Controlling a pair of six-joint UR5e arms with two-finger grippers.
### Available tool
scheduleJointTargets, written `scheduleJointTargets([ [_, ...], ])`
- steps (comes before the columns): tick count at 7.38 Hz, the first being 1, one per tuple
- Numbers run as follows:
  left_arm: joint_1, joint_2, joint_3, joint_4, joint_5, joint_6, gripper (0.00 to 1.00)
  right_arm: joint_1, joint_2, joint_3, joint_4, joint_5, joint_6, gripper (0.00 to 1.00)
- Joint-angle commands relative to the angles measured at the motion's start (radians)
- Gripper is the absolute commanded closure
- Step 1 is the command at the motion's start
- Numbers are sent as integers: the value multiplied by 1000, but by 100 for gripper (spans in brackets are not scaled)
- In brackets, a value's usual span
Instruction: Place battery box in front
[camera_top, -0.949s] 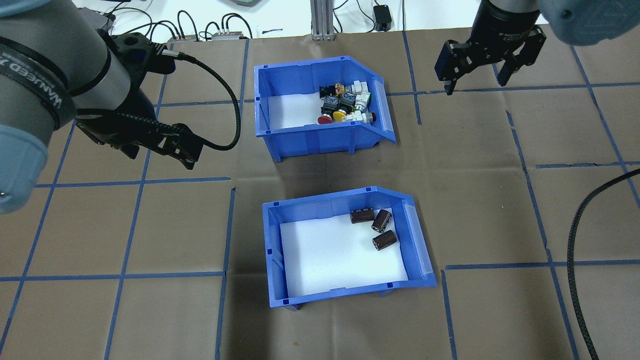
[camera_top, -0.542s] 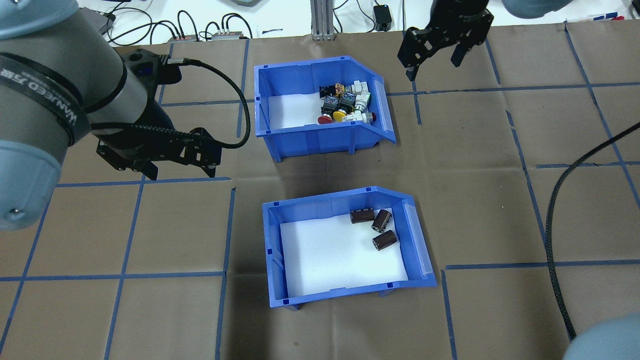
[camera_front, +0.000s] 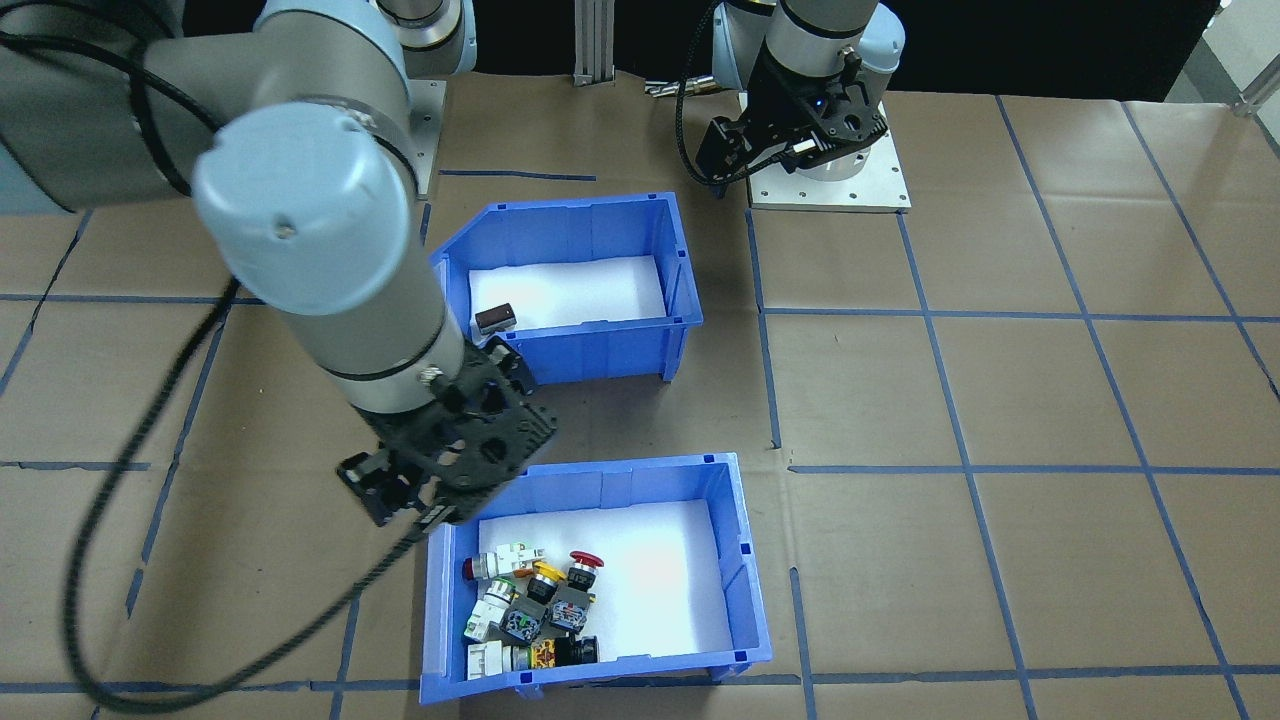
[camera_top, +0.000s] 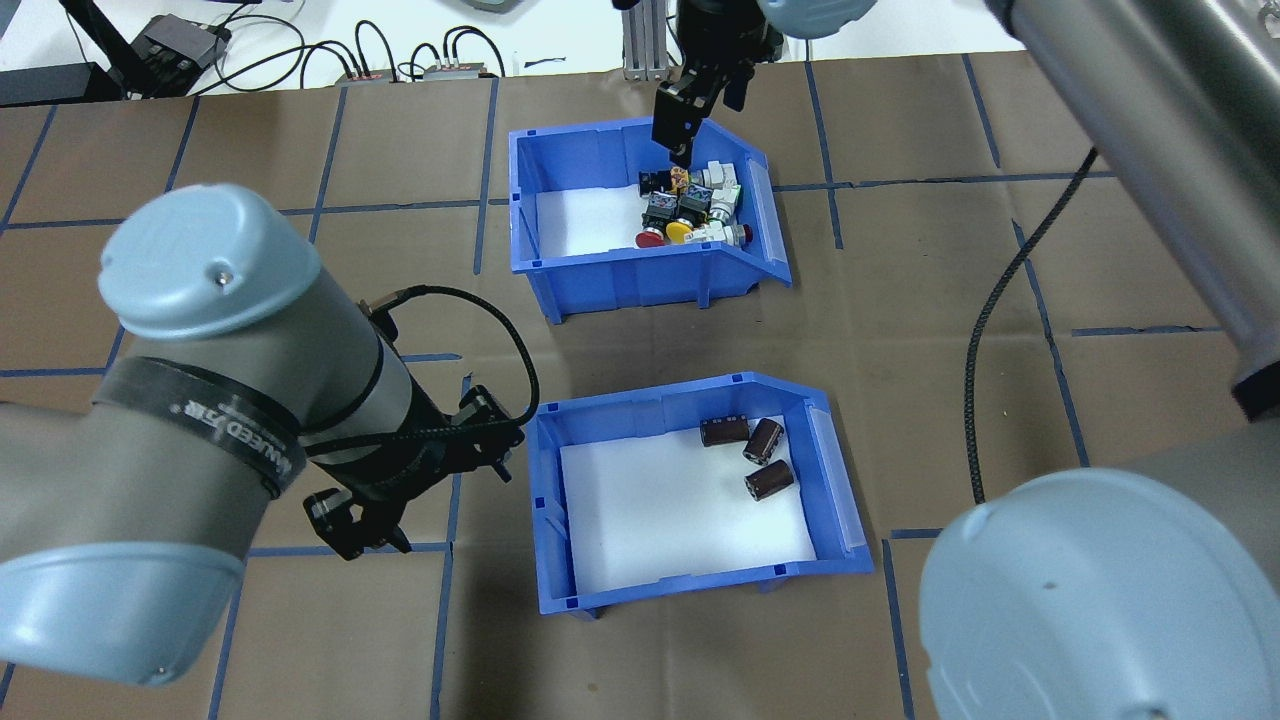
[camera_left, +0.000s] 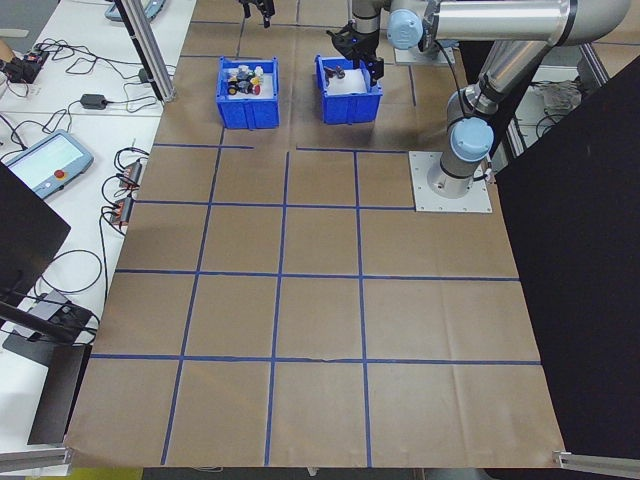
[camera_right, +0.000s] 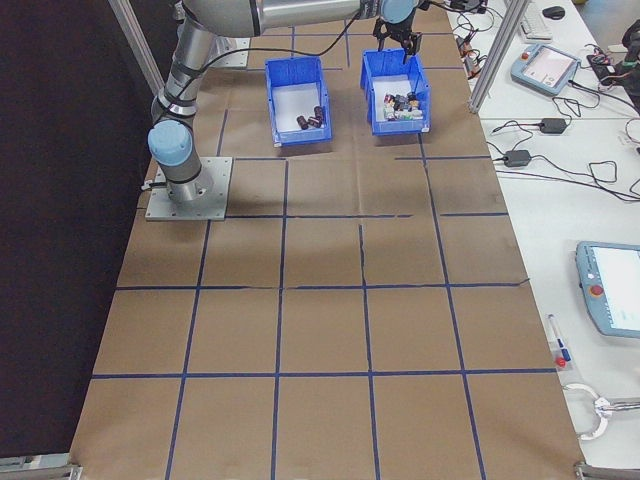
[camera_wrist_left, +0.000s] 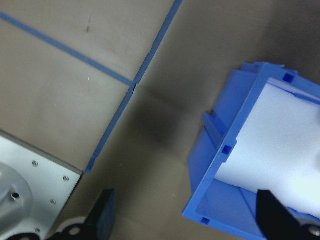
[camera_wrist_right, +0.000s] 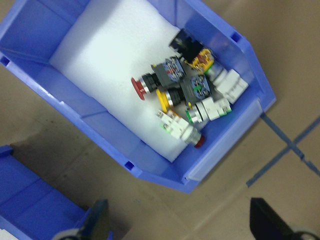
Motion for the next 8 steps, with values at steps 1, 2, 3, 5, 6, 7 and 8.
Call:
scheduleJointTargets([
  [1, -119, 2, -31, 32, -22, -496, 0, 115, 50, -12, -2, -49, -261, 0],
  [2, -166, -5, -66, 73, -78, -701, 0, 153, 62, 0, -1, -80, -360, 0],
  [3, -206, -11, -118, 212, -95, -886, 0, 167, 65, 5, -1, -80, -424, 0],
  [5, -297, -37, -262, 537, -94, -1184, 0, 166, 83, 6, -2, -83, -527, 0],
  [6, -326, -92, -265, 591, -94, -1308, 0, 140, 90, 5, -5, -83, -521, 0],
  [7, -363, -164, -264, 681, -91, -1381, 0, 138, 105, 6, -5, -83, -497, 0],
  [8, -402, -222, -264, 804, -80, -1394, 0, 135, 131, 6, -5, -83, -487, 0],
])
